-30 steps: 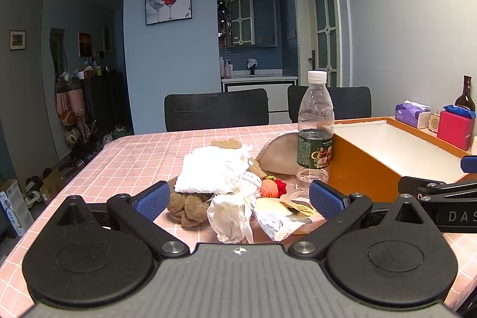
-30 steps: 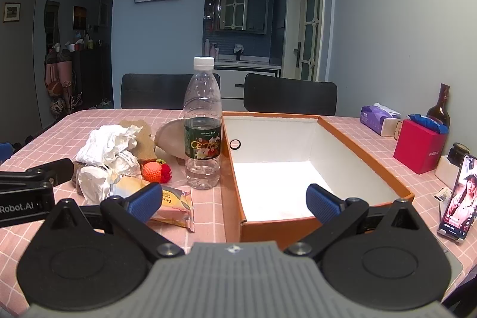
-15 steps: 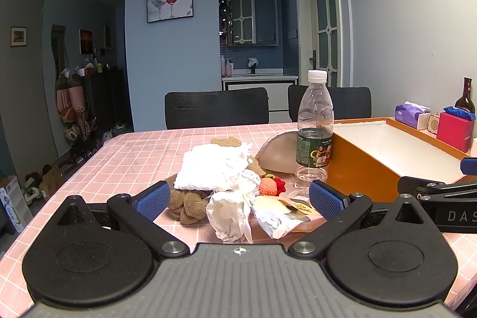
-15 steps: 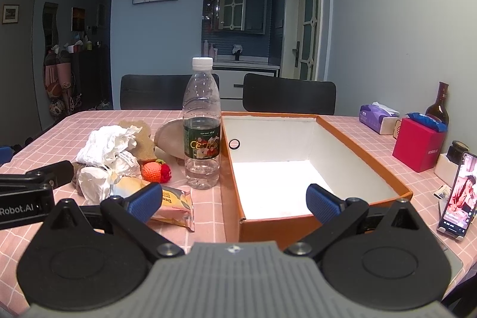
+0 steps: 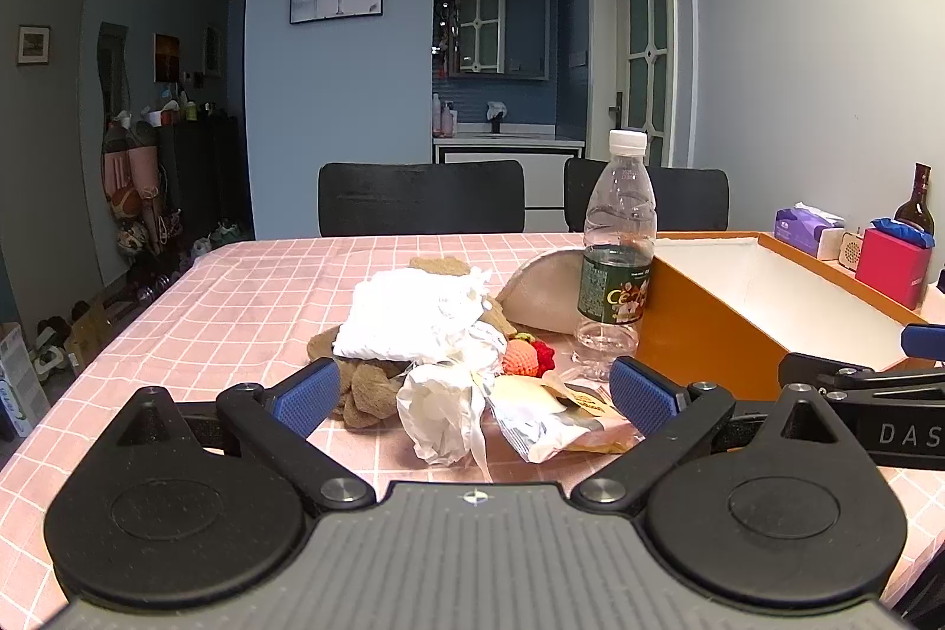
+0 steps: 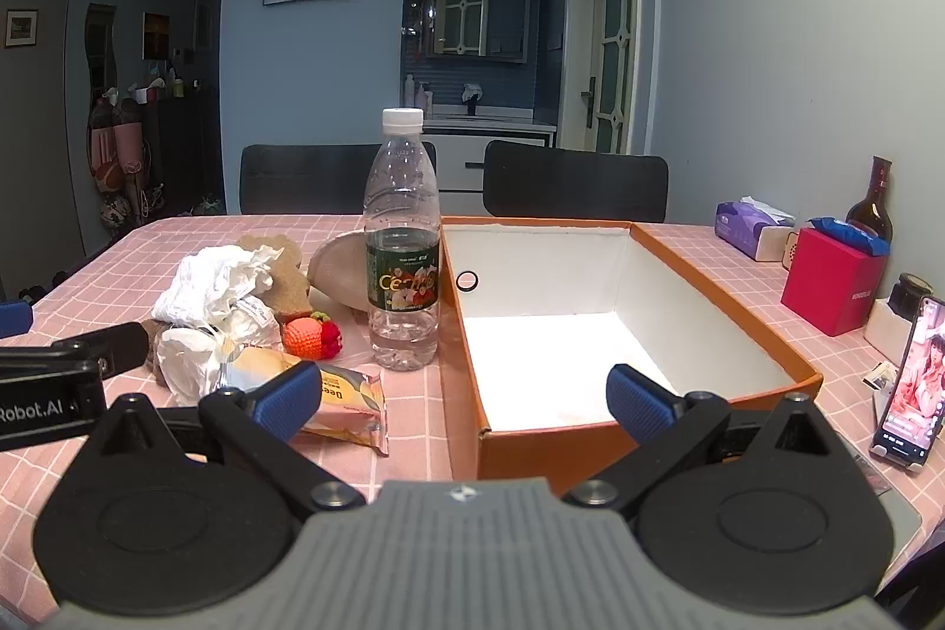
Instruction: Organize soft objects
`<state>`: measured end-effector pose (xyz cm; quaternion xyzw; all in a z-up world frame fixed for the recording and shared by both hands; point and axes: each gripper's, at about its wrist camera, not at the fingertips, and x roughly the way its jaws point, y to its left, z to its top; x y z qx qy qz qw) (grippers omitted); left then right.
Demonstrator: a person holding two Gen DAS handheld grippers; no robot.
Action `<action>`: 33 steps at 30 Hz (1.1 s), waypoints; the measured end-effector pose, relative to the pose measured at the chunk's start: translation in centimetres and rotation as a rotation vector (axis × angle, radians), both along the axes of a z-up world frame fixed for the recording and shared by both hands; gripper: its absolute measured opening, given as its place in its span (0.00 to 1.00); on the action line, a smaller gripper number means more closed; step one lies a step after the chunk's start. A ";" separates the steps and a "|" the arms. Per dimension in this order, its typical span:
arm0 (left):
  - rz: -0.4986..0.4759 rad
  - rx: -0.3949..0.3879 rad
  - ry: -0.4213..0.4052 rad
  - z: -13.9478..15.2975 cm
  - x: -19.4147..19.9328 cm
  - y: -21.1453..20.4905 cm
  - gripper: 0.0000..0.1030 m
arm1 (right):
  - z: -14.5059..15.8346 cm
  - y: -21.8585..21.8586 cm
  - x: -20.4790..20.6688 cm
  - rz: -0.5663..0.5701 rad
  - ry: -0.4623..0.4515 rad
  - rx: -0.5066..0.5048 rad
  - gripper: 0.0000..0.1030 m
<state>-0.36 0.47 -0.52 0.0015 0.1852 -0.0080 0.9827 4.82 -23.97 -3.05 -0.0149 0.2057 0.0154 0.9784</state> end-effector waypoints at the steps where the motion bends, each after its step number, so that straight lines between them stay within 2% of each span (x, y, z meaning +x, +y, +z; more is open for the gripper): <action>1: -0.002 -0.001 0.000 0.0 0.0 0.0 1.00 | 0.0 0.0 0.0 0.000 0.001 0.001 0.97; 33: 0.002 0.008 0.005 -0.1 -0.2 -0.1 1.00 | -0.1 -0.1 0.2 -0.010 0.012 0.015 0.98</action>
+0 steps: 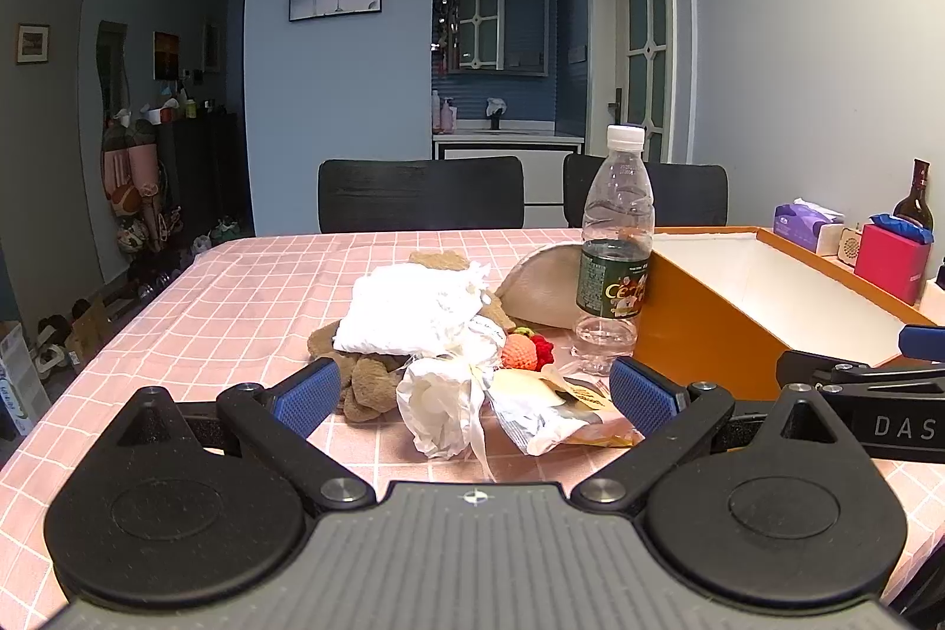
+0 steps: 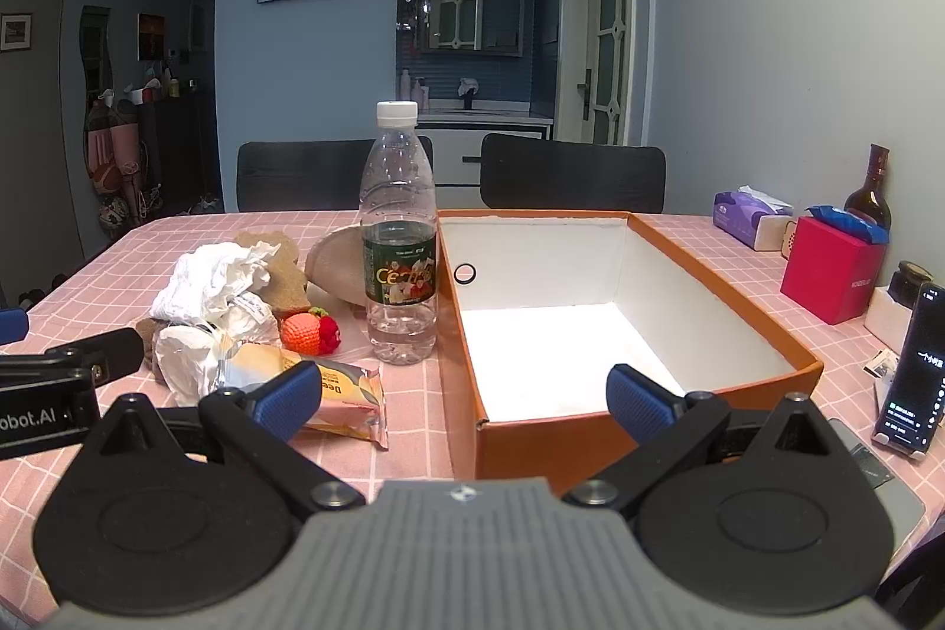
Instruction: Organize soft objects
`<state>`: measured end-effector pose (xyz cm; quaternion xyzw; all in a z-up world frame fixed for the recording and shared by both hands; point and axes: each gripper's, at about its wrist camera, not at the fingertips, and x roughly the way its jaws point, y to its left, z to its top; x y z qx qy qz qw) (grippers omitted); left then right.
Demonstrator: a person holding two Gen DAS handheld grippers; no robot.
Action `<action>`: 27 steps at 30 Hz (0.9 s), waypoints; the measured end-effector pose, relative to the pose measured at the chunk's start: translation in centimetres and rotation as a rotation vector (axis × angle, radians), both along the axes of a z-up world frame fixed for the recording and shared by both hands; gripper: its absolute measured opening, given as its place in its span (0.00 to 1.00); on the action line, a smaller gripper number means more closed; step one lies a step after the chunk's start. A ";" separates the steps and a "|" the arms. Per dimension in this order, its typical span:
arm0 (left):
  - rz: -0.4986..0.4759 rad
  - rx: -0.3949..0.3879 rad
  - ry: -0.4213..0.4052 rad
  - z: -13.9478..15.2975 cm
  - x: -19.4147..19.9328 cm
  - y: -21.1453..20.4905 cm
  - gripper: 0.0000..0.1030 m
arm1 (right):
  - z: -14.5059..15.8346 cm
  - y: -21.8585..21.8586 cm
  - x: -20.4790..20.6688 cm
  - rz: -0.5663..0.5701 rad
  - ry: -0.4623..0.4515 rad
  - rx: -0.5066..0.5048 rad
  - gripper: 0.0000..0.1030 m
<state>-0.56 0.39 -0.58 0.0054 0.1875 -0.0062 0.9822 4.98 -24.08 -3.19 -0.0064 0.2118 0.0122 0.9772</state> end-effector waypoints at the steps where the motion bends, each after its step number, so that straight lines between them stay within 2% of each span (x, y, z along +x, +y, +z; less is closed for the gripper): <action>1: 0.000 0.000 0.000 0.0 0.0 0.0 1.00 | 0.0 0.0 0.0 0.000 0.000 -0.001 0.97; 10: -0.011 0.002 0.008 0.0 0.0 0.1 1.00 | 0.0 0.3 -0.1 0.023 -0.011 -0.012 0.97; 15: -0.077 -0.010 0.065 0.1 0.8 1.3 1.00 | 0.3 0.6 0.7 0.079 -0.024 -0.020 0.97; 17: -0.088 -0.014 0.084 0.0 1.3 1.9 1.00 | 0.4 0.9 1.4 0.108 -0.033 -0.029 0.94; 18: -0.096 -0.012 0.093 -0.1 1.6 2.2 0.97 | 0.5 1.1 1.8 0.126 -0.034 -0.034 0.87; 19: -0.105 -0.010 0.102 -0.3 2.0 2.4 0.87 | 0.5 1.3 2.2 0.150 -0.034 -0.037 0.81; 20: -0.112 -0.011 0.114 -0.4 2.4 2.6 0.82 | 0.5 1.7 2.6 0.175 -0.031 -0.038 0.80; 22: -0.127 -0.024 0.133 -0.7 3.2 3.2 0.79 | 0.4 2.7 3.5 0.225 -0.025 -0.043 0.75; 23: -0.128 -0.026 0.142 -0.9 3.6 3.4 0.73 | 0.3 3.2 3.9 0.248 -0.024 -0.052 0.74; 27: -0.141 -0.021 0.184 -1.9 5.6 4.1 0.68 | -1.2 6.0 5.7 0.343 0.007 -0.121 0.73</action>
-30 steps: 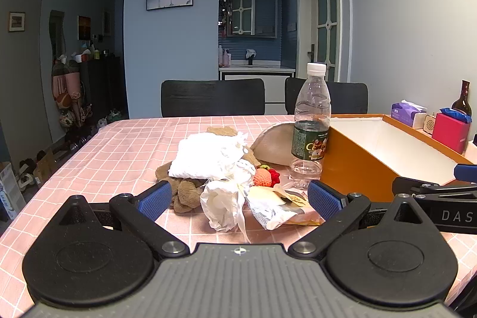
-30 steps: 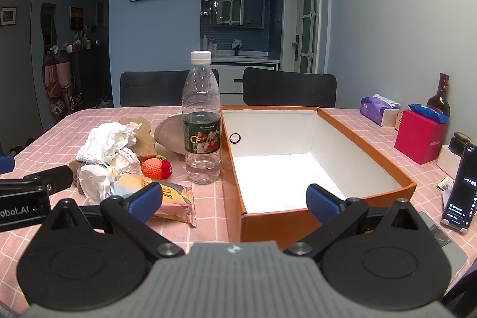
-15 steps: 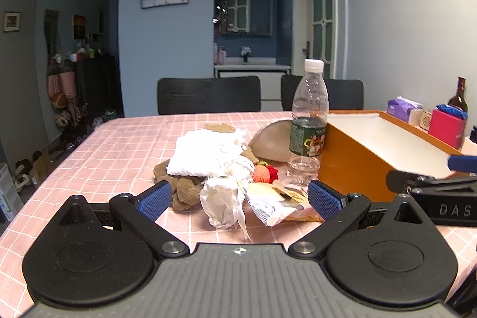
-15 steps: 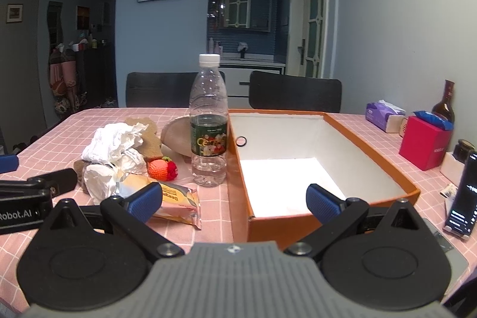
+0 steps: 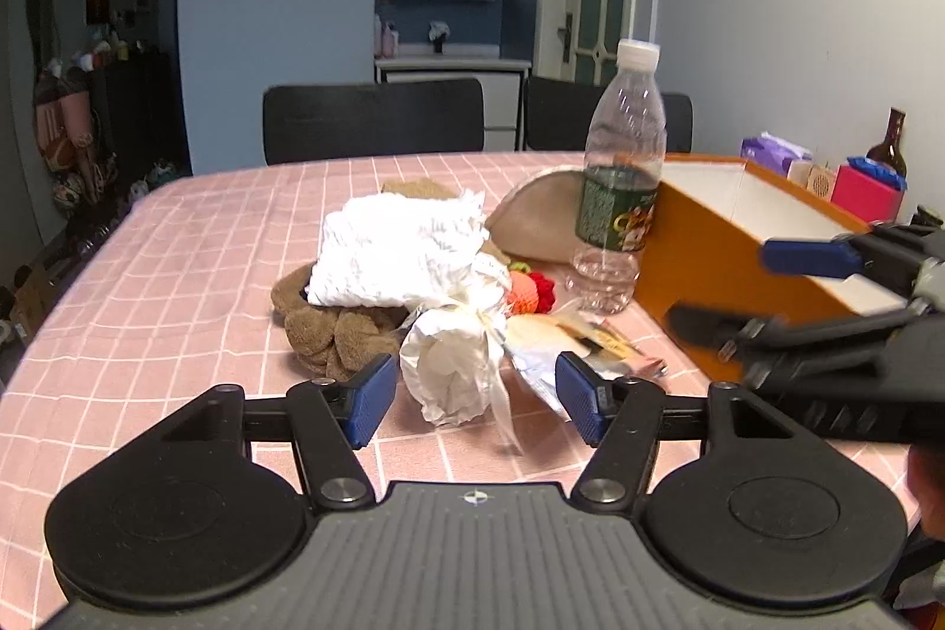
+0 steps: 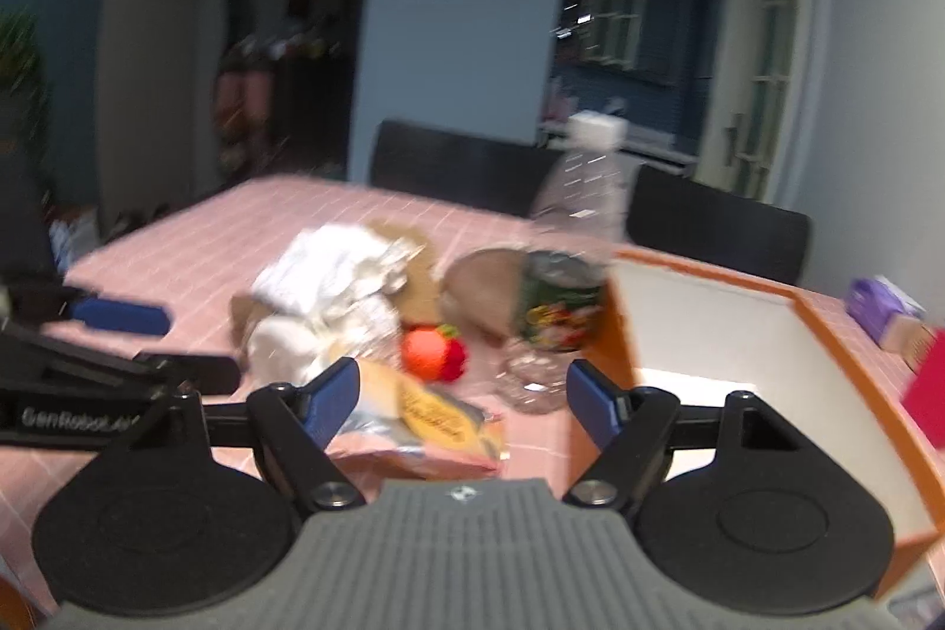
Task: Organize soft objects
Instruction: 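Grasp the white plastic bag with the left gripper while the right grasps the snack bag, then carry both bags into the white box and open both grippers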
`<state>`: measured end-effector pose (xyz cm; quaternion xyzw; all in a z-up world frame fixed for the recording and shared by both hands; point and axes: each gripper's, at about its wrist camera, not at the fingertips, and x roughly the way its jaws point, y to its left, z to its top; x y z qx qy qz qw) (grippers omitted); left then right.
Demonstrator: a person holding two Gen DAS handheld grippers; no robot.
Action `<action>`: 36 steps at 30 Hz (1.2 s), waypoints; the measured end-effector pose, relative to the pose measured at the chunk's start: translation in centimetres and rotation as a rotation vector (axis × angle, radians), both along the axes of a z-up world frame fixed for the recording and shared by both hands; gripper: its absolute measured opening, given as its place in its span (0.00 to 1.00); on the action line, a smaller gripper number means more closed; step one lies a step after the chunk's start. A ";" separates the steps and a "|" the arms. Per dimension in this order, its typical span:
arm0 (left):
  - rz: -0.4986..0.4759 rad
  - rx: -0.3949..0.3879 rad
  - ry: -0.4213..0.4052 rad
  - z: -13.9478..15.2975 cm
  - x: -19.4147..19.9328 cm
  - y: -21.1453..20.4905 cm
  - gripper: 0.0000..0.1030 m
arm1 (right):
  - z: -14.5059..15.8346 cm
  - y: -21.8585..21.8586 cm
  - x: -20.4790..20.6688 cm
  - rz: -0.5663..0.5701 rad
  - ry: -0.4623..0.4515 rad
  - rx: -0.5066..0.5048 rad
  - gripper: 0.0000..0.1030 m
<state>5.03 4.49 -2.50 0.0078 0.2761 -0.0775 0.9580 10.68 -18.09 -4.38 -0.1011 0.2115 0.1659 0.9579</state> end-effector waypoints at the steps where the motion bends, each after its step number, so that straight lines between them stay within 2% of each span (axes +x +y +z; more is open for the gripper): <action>1: 0.005 -0.007 0.016 -0.3 0.4 0.3 0.67 | -0.6 0.6 0.5 0.020 0.021 -0.017 0.73; 6: 0.004 -0.025 0.068 -1.8 1.7 1.2 0.67 | -4.0 2.0 2.3 0.066 0.112 -0.098 0.73; 8: -0.003 -0.023 0.073 -2.3 2.2 1.3 0.75 | -5.1 2.5 2.7 0.076 0.128 -0.136 0.73; 11: -0.016 -0.027 0.067 -2.7 3.0 1.1 0.84 | -6.3 3.2 3.6 0.088 0.131 -0.179 0.86; 14: -0.022 -0.012 0.049 -2.8 3.9 0.8 0.86 | -7.2 3.8 4.5 0.091 0.102 -0.227 0.87; 17: -0.029 -0.003 0.056 -3.0 5.2 0.6 0.86 | -7.9 4.2 5.3 0.099 0.090 -0.265 0.85; 22: -0.037 0.021 0.055 -3.8 6.9 0.0 0.85 | -8.7 5.0 6.5 0.112 0.084 -0.284 0.71; 23: -0.042 0.016 0.055 -3.9 7.1 -0.1 0.84 | -8.9 5.1 6.8 0.112 0.085 -0.285 0.69; 24: -0.048 0.009 0.054 -4.0 7.2 -0.1 0.82 | -9.0 5.2 7.1 0.111 0.090 -0.284 0.63; 26: -0.054 0.001 0.045 -4.1 7.3 -0.3 0.69 | -9.2 5.2 7.5 0.110 0.104 -0.270 0.61; 27: -0.052 -0.001 0.042 -4.1 7.2 -0.3 0.67 | -9.2 5.1 7.6 0.110 0.108 -0.259 0.59; 29: -0.033 -0.002 0.036 -3.9 7.0 -0.2 0.45 | -9.2 5.1 7.5 0.108 0.113 -0.259 0.52; 32: -0.019 -0.042 0.048 -3.6 6.7 0.5 0.36 | -9.0 4.8 7.3 0.100 0.106 -0.267 0.43; 34: -0.008 -0.059 0.052 -3.3 6.4 1.0 0.30 | -8.6 4.5 7.1 0.096 0.105 -0.259 0.34; 36: -0.001 -0.064 0.042 -3.0 5.7 1.2 0.28 | -8.0 4.3 6.9 0.084 0.101 -0.253 0.28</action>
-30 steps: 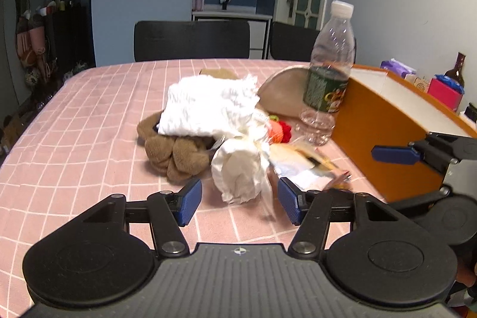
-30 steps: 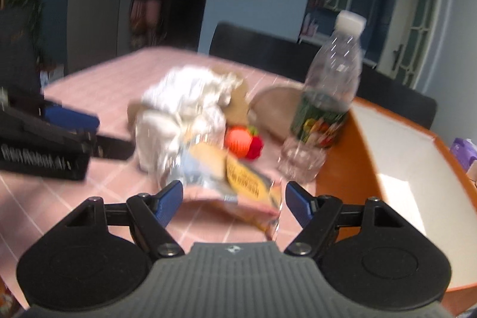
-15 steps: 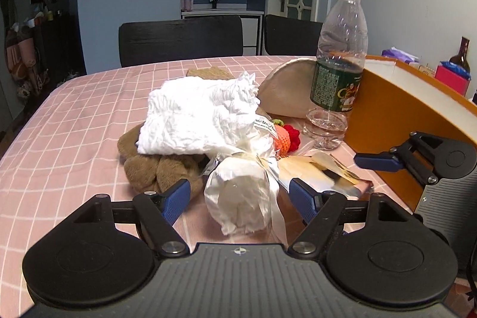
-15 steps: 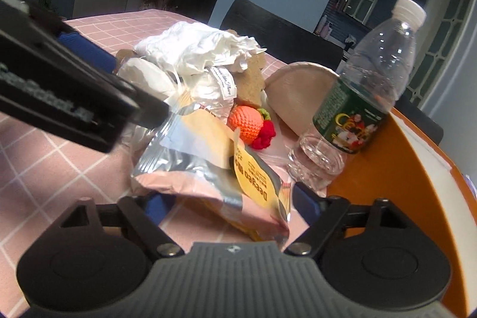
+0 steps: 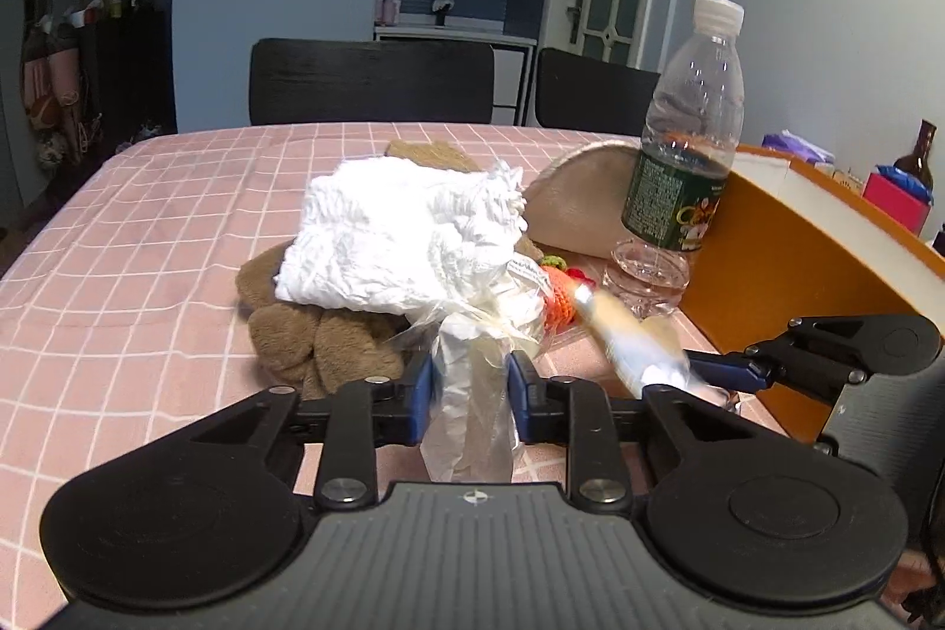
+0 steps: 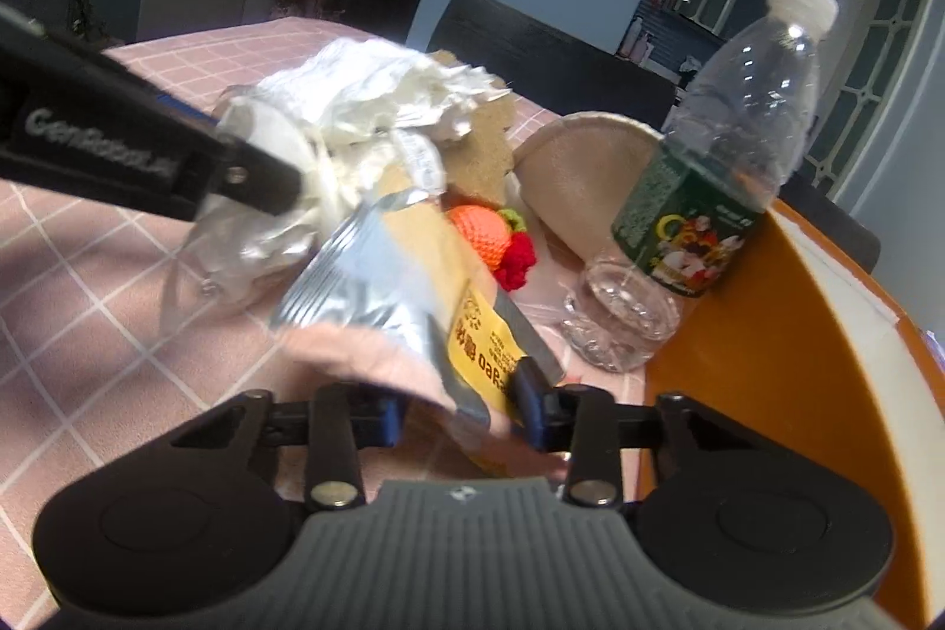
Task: Organize soft objects
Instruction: 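Carry both bags into the white box and open both grippers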
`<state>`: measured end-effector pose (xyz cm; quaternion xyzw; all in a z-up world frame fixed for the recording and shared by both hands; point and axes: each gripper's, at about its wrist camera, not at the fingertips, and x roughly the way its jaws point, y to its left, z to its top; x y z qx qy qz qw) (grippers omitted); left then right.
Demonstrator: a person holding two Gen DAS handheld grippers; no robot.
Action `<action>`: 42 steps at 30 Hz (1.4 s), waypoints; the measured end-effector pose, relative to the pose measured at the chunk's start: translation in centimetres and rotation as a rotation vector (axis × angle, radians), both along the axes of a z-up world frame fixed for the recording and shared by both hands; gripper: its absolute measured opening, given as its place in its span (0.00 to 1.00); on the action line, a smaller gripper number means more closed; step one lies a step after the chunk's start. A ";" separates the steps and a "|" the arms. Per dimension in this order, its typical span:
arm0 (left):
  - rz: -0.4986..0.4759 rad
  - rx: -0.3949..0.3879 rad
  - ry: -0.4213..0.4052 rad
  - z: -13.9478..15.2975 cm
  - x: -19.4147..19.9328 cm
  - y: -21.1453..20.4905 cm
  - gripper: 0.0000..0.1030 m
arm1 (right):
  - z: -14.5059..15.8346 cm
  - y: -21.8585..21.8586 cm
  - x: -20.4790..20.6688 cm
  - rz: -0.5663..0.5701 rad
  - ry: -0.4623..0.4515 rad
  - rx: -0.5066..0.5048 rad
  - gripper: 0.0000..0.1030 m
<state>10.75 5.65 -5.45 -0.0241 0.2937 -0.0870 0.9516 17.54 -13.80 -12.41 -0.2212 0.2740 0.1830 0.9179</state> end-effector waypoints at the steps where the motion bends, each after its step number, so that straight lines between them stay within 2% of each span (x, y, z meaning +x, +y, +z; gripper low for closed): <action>1: 0.001 -0.001 -0.005 0.3 -0.4 0.0 0.25 | 0.3 -0.1 -0.1 -0.004 -0.002 0.007 0.24; 5: 0.002 -0.002 -0.016 1.4 -2.2 0.1 0.21 | 1.8 -0.7 -0.6 0.001 0.002 0.051 0.19; 6: 0.000 0.000 -0.021 1.6 -2.7 0.0 0.21 | 2.1 -0.7 -0.8 0.005 0.003 0.057 0.15; 12: -0.003 0.016 -0.070 3.6 -5.8 -0.5 0.21 | 4.4 -1.7 -2.4 0.021 0.020 0.105 0.14; 25: -0.034 0.033 -0.224 8.3 -9.9 -2.2 0.21 | 9.3 -4.1 -6.3 0.010 -0.096 0.126 0.14; 35: -0.186 0.054 -0.344 11.5 -8.7 -7.7 0.21 | 13.9 -9.4 -6.6 -0.076 -0.165 0.112 0.14; 38: -0.255 0.054 -0.352 11.7 -7.2 -10.1 0.21 | 14.8 -11.7 -5.5 -0.143 -0.142 0.102 0.14; 42: -0.329 0.068 -0.311 10.7 -4.0 -13.3 0.21 | 14.7 -15.2 -3.1 -0.246 -0.071 0.104 0.14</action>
